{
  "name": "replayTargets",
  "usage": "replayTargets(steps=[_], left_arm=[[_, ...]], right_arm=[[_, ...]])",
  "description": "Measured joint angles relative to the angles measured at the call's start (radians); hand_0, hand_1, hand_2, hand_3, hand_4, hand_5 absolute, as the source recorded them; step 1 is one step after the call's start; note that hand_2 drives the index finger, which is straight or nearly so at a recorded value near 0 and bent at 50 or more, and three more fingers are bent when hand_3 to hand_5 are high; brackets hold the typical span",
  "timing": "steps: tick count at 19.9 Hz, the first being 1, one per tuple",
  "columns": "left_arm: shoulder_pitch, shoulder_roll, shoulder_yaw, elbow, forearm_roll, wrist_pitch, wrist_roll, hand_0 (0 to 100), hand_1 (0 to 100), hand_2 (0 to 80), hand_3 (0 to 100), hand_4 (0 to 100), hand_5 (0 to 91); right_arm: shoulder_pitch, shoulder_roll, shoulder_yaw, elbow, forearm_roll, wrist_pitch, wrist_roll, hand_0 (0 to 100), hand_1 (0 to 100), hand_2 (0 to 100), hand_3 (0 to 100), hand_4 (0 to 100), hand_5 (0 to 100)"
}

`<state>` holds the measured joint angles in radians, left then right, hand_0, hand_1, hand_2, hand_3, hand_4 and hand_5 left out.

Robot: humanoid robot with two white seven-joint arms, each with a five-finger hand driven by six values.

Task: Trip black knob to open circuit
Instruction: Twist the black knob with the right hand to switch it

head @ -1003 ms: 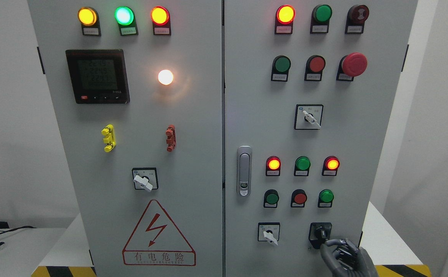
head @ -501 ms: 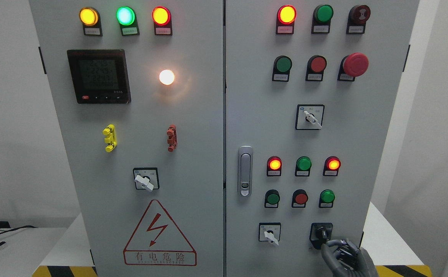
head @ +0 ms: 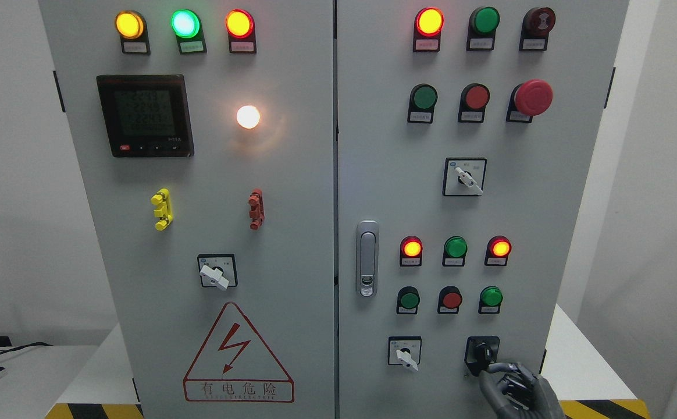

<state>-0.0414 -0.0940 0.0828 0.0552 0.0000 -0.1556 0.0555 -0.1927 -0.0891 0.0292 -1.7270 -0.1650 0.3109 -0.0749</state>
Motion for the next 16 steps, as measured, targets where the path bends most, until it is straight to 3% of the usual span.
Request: replayTargets(steps=[16], left_arm=[[0.0, 0.0, 0.0, 0.0, 0.0, 0.0, 0.0, 12, 39, 0.0, 0, 0, 0.0]], right_arm=[[-0.012, 0.002, 0.017, 0.0, -0.008, 0.001, 0.019, 46, 78, 47, 84, 77, 81]])
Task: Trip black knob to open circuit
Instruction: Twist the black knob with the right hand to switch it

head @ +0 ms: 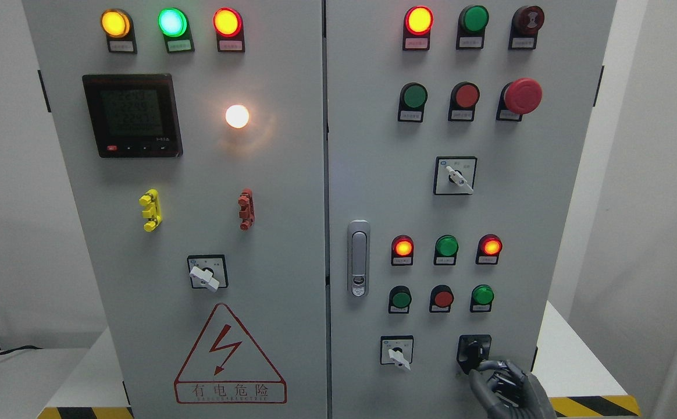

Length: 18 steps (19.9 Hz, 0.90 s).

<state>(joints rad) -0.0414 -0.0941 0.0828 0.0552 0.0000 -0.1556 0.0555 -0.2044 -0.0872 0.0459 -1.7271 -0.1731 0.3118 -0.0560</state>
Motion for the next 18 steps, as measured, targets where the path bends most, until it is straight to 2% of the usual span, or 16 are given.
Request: replayTargets(steps=[6, 18], left_arm=[[0.0, 0.0, 0.0, 0.0, 0.0, 0.0, 0.0, 12, 39, 0.0, 0, 0, 0.0], [0.0, 0.0, 0.0, 0.0, 0.0, 0.0, 0.0, 12, 39, 0.0, 0, 0, 0.0]], right_arm=[[0.0, 0.001, 0.007, 0.001, -0.002, -0.001, 0.023, 46, 78, 48, 84, 77, 80], [-0.002, 0.002, 0.013, 0.008, -0.005, -0.002, 0.027, 47, 78, 48, 84, 77, 80]])
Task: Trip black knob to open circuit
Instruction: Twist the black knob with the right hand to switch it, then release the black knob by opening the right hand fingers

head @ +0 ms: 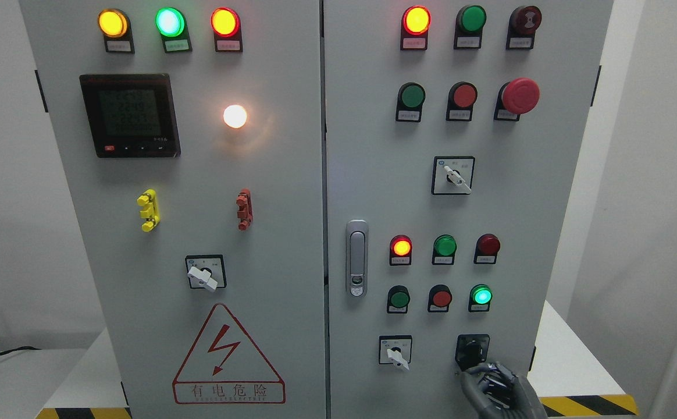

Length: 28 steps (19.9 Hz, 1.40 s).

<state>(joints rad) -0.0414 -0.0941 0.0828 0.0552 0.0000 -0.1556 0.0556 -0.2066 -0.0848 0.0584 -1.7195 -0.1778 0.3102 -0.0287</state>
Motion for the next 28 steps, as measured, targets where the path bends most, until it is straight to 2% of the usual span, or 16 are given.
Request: replayTargets(steps=[15, 28], left_arm=[[0.0, 0.0, 0.0, 0.0, 0.0, 0.0, 0.0, 12, 39, 0.0, 0, 0, 0.0], [0.0, 0.0, 0.0, 0.0, 0.0, 0.0, 0.0, 12, 39, 0.0, 0, 0, 0.0]], right_arm=[[0.009, -0.005, -0.007, 0.001, 0.001, -0.008, -0.006, 47, 78, 47, 84, 77, 80], [0.016, -0.014, -0.042, 0.002, 0.001, -0.008, -0.006, 48, 79, 48, 84, 77, 80]])
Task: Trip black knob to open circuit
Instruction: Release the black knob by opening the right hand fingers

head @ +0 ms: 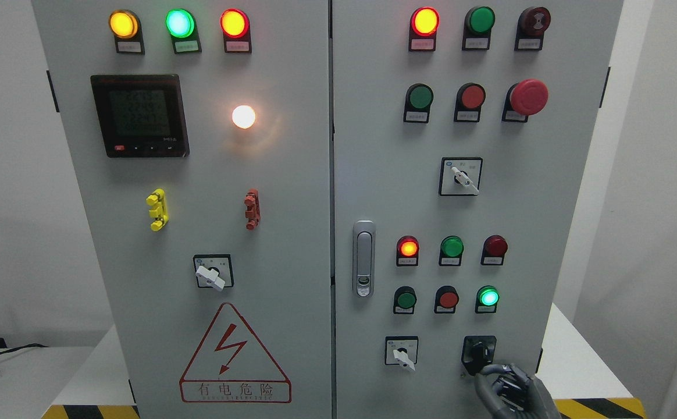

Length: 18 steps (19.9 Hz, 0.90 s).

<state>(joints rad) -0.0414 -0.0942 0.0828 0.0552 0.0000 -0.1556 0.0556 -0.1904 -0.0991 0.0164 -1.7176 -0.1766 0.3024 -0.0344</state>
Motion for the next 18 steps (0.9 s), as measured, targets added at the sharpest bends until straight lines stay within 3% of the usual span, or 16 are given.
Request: replayTargets(steps=[18], left_arm=[[0.0, 0.0, 0.0, 0.0, 0.0, 0.0, 0.0, 12, 39, 0.0, 0, 0, 0.0]], right_arm=[[0.014, -0.005, -0.022, 0.001, 0.001, 0.0, 0.018, 48, 79, 48, 84, 77, 80]])
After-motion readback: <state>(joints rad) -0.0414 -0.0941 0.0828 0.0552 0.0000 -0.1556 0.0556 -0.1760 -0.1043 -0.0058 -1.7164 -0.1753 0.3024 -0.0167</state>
